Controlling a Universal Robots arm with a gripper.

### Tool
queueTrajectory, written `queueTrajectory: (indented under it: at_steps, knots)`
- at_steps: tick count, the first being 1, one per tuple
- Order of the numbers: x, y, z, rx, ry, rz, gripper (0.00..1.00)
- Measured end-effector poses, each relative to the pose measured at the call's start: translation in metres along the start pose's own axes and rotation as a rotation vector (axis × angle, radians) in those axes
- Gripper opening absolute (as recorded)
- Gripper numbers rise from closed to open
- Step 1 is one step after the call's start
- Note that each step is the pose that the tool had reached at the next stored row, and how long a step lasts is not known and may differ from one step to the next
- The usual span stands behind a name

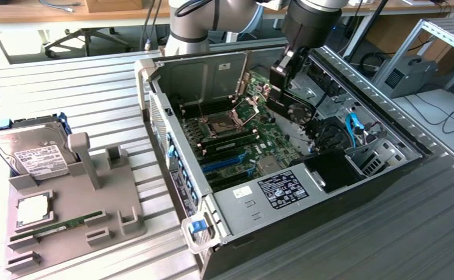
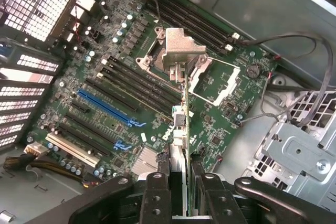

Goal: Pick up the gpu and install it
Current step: 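Insert the gpu into the slot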

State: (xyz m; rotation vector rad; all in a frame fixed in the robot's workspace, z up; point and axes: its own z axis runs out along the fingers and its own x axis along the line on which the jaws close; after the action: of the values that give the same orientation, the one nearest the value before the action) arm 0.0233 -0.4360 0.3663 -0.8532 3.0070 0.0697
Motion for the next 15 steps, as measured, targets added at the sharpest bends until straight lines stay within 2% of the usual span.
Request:
queueTrajectory:
  at_steps: [15]
  knots:
    - [0.0000, 0.0000, 0.0002, -0.0012, 0.0017, -0.044, 0.27]
